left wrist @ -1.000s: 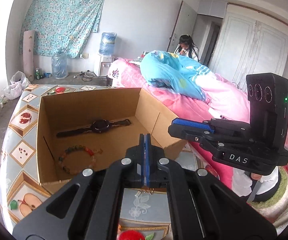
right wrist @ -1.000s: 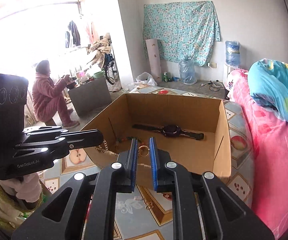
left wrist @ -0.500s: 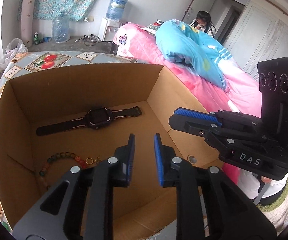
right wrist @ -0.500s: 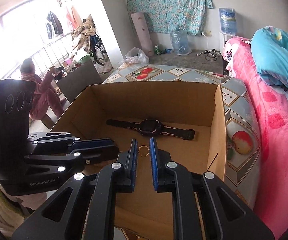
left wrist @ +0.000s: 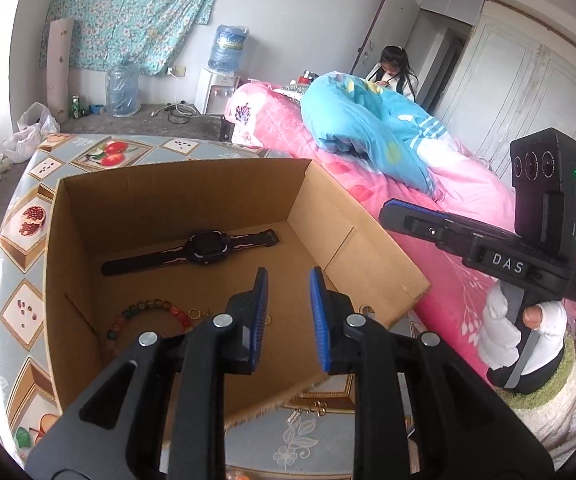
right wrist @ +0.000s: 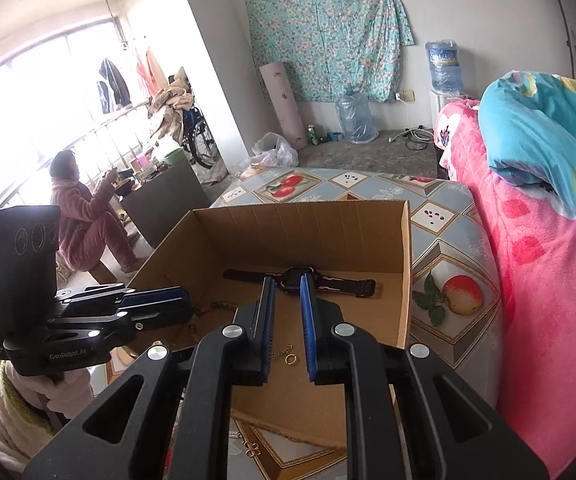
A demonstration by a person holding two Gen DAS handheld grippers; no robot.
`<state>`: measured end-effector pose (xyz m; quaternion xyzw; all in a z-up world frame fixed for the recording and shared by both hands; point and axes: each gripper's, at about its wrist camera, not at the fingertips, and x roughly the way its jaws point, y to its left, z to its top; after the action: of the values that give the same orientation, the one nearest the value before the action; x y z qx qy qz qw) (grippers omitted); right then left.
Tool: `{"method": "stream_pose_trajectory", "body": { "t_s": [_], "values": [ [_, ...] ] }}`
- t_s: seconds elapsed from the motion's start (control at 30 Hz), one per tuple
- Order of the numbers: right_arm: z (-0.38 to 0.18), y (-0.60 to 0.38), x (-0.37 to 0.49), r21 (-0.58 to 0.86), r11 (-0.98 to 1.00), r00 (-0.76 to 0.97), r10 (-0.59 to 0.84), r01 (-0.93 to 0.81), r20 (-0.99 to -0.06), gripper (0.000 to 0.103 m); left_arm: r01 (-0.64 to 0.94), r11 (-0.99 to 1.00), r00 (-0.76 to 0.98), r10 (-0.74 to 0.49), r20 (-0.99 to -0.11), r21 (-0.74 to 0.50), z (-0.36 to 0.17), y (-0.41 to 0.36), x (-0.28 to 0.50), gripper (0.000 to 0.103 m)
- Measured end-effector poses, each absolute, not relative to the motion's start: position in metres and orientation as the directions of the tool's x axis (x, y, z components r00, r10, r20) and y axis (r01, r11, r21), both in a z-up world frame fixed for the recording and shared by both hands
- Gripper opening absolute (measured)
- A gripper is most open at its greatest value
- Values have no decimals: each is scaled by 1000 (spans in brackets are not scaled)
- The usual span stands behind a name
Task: Organize jewelry
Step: 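Move both open tools back to the silver and gold charms on the table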
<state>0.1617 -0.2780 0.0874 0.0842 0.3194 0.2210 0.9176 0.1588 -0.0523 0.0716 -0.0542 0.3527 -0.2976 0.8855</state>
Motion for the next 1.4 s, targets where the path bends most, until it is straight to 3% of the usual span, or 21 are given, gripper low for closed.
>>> {"method": "stream_pose_trajectory", "body": {
  "t_s": [0.3,0.47,0.77,1.27,1.4],
  "values": [
    [75,-284,70,290,858,712,514,-424,-479,22,488,818,598,-568,-566,-305,60,3,66,32],
    [37,-271,45,303,860,661,510,-411,-551,22,452,826,546,-555,-628,-337,22,0,43,35],
    [-35,-233,63,234,904,595,415,-359,-688,22,432,881,563,-431,-705,-194,-29,-44,42,35],
    [-55,-197,92,87,909,609,341,-408,-716,21,432,885,554,-414,-723,-176,-39,-50,55,35],
    [-53,-192,91,61,896,603,344,-439,-720,13,438,881,552,-419,-721,-177,-40,-57,59,35]
  ]
}}
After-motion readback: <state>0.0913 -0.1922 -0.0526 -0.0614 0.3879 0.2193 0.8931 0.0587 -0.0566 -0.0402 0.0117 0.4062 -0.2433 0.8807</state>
